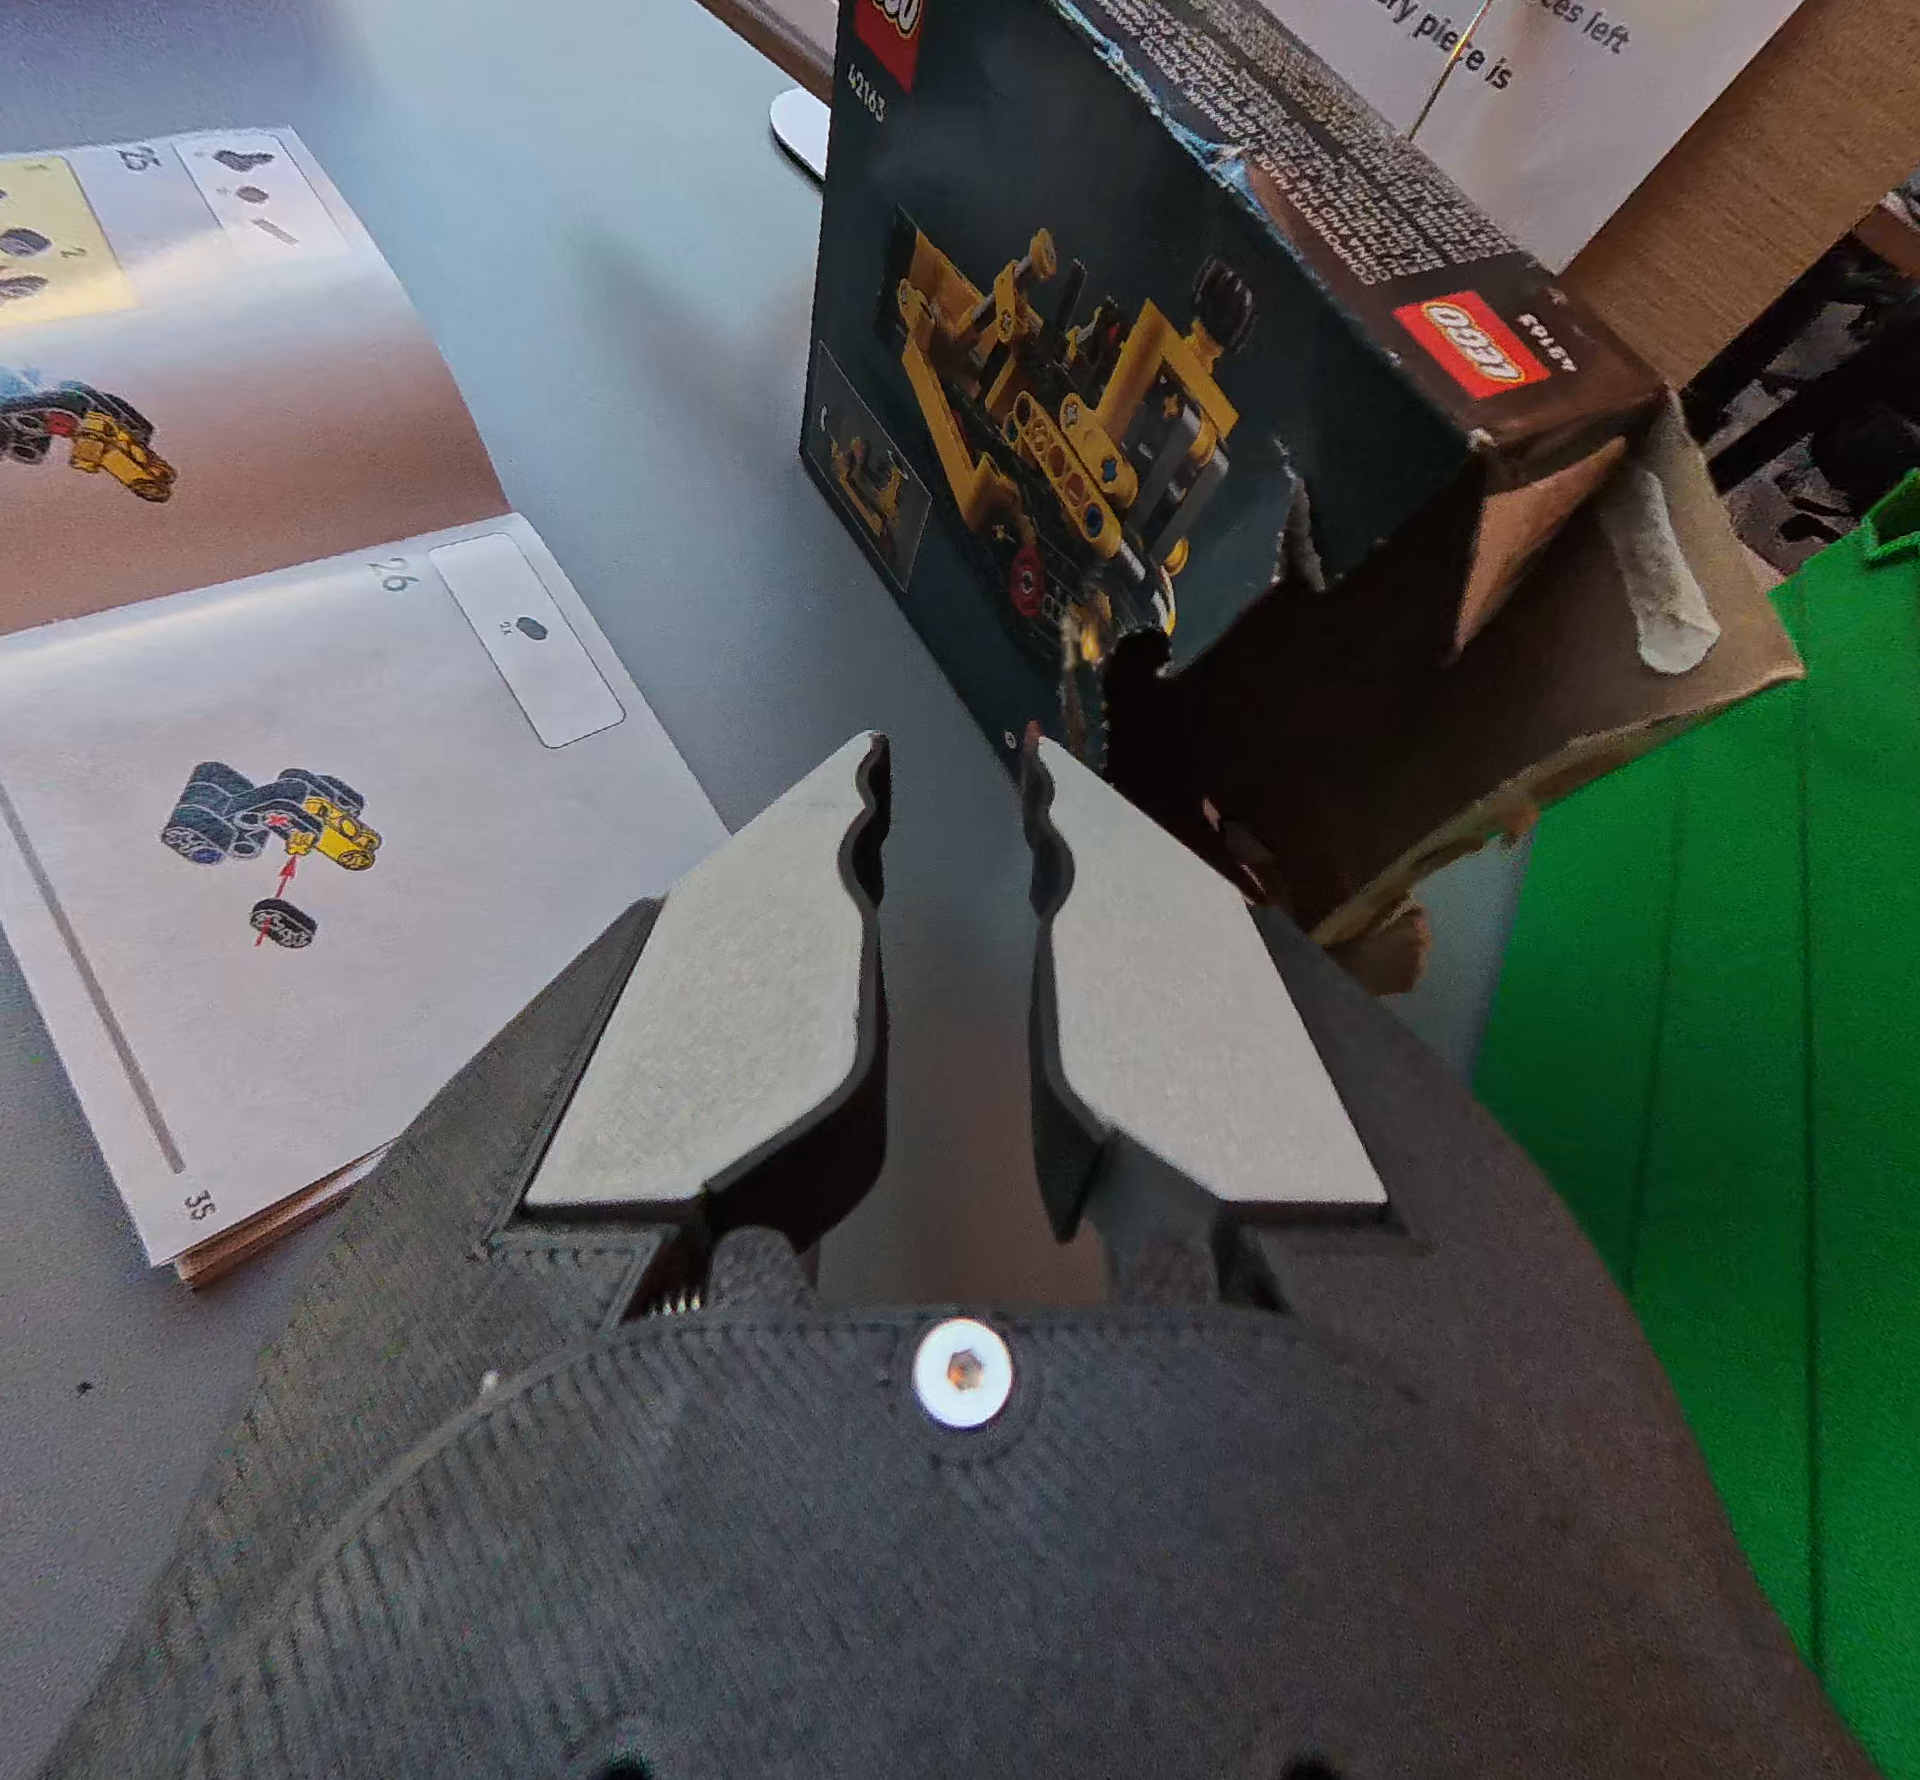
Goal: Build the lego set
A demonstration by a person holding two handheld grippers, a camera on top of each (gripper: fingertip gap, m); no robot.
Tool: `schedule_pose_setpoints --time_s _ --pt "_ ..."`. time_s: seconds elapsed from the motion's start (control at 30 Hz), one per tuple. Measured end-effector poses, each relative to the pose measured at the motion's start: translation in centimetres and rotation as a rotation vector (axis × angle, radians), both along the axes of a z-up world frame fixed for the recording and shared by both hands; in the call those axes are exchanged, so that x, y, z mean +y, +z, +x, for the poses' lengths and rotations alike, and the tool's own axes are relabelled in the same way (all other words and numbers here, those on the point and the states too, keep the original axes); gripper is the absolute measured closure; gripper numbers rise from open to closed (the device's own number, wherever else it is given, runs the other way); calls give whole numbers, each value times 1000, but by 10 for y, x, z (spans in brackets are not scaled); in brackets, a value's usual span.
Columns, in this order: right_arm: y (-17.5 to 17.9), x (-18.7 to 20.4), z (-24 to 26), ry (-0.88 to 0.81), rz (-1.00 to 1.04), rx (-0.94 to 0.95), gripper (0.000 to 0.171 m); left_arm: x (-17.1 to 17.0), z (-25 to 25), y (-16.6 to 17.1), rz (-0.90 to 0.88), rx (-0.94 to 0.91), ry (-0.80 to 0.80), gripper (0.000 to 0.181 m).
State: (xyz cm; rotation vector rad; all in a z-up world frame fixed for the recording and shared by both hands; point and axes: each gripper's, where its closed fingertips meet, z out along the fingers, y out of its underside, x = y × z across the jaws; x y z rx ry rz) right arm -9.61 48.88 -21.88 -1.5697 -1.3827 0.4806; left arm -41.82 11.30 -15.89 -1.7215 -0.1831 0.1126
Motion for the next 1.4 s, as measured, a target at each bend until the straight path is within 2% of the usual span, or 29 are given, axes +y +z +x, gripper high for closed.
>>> schedule_pose_setpoints --time_s 0.17,0.3,0.47,0.6,0.8,0.97,1.13,1.4 --pt "3 -4 3 21 -50 35 148 2 0 -5 -32 0 12 143" --pt "3 -2 3 9 -37 29 149 -2 -7 -2 7 -92 19 141" --pt "1 16 10 -63 48 -10 154 -6 -12 0 44 -167 16 143" --pt "-4 28 12 -93 69 -50 152 -1 -3 2 66 -213 -60 145" --pt "10 21 12 -49 45 54 151 1 1 4 72 -202 -70 145" --pt "17 14 16 -28 -9 120 147 8 8 4 88 -265 -131 146" --pt "21 21 23 -84 -39 165 138 7 11 8 109 -267 -158 148" --pt "22 25 26 -131 -28 166 137 8 27 8 96 -258 -237 148"
